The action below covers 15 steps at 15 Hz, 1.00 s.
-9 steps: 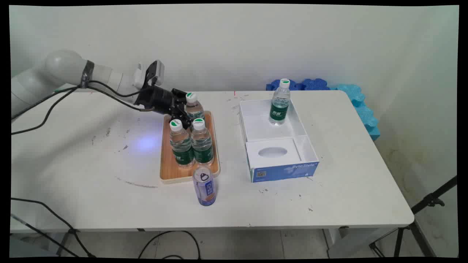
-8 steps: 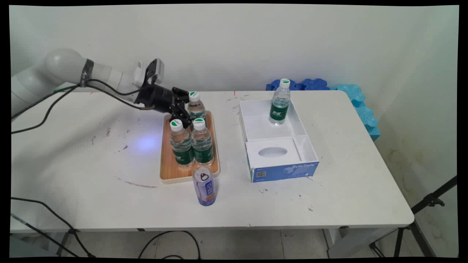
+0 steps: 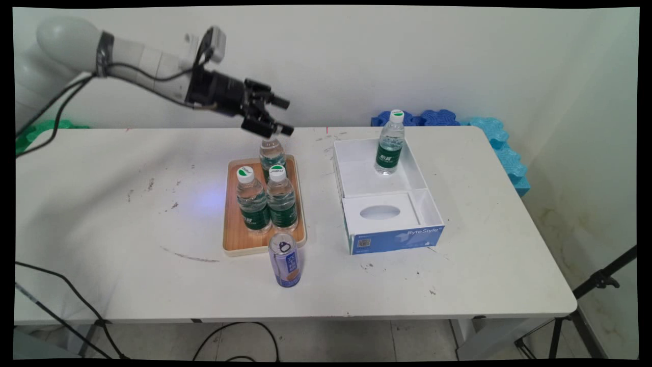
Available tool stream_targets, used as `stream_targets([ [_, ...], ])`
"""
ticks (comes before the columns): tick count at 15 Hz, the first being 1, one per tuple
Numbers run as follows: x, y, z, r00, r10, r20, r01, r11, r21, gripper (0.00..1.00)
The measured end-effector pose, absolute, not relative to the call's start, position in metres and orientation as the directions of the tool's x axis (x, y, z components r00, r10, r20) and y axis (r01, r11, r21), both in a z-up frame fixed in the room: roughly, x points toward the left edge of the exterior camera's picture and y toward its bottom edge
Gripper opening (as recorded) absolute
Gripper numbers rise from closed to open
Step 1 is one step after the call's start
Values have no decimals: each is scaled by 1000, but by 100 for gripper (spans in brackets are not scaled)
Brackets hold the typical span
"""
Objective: Pick up the green bottle from the white box
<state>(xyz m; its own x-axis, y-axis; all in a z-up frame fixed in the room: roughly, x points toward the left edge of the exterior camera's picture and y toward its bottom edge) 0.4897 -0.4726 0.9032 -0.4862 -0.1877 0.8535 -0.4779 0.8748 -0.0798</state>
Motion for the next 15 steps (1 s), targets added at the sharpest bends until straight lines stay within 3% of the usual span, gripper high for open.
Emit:
stream_targets([
  [3,465,-482,932,-482,-169,860,-475,875,-95,100],
  [7,423,-503,943,-499,-165,851,-476,872,-109,100],
  [15,331,-573,907,-556,-210,804,-482,870,-107,100],
])
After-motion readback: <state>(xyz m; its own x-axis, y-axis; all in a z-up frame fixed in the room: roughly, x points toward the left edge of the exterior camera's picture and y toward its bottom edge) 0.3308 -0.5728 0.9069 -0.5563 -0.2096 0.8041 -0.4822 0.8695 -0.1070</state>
